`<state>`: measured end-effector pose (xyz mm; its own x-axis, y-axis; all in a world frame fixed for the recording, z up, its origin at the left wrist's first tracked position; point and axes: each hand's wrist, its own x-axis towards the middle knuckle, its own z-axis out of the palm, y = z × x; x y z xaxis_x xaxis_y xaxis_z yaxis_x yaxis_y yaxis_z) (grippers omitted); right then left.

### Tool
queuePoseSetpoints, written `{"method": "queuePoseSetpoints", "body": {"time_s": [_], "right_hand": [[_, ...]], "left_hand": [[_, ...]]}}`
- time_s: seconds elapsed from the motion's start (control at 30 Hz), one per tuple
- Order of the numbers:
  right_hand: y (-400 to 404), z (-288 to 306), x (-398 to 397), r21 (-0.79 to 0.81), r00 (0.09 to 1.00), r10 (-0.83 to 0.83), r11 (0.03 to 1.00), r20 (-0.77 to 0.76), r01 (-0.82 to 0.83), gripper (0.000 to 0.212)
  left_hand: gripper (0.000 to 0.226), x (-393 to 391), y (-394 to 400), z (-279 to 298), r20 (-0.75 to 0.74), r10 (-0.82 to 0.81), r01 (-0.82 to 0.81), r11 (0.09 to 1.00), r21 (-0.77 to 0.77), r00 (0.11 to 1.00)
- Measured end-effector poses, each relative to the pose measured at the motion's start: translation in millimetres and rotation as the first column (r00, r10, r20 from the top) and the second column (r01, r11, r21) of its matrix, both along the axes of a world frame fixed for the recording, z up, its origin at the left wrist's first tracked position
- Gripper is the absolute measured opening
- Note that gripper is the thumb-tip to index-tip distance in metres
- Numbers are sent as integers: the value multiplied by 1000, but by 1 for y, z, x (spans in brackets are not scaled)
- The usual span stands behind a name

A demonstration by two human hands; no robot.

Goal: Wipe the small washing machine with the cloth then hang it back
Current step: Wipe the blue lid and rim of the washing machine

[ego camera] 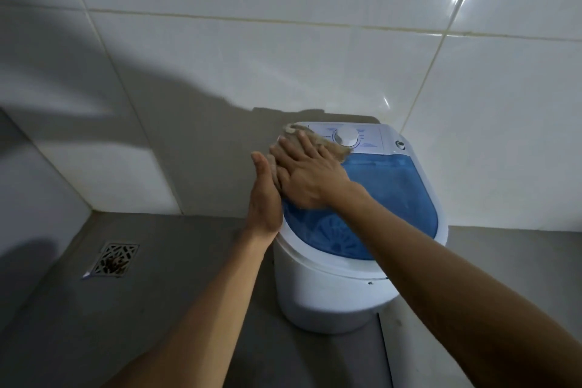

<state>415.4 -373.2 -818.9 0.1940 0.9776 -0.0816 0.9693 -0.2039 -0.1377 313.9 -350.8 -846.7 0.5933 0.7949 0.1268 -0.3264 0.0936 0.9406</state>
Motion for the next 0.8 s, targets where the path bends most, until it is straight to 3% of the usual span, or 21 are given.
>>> {"method": "queuePoseSetpoints", "body": {"time_s": [0.1, 0.2, 0.23, 0.37, 0.5, 0.8], "right_hand": [[-66, -1, -27, 50, 997, 81, 995, 10, -82, 61], [-125, -3, -44, 46, 988, 149, 988, 33, -150, 65], [-133, -4, -44, 36, 988, 155, 987, 25, -156, 64], [-100, 1, -25, 30, 987, 159, 987, 36, -160, 58], [-27, 4, 1, 7, 992, 105, 994, 67, -106, 57], [65, 19, 44, -32, 981, -62, 997, 183, 69, 61]], "left_hand": [[80, -1, -2, 3, 31, 47, -42, 989, -140, 998], [92, -3, 0, -1, -41, 57, -63, 985, -161, 998], [86, -4, -2, 2, -32, 62, -67, 982, -175, 998], [76, -6, -10, 13, 80, 8, 7, 981, -195, 997], [68, -3, -8, 9, 62, 83, -73, 987, -141, 995], [94, -1, 7, -19, -367, 149, -147, 989, 34, 918]]}}
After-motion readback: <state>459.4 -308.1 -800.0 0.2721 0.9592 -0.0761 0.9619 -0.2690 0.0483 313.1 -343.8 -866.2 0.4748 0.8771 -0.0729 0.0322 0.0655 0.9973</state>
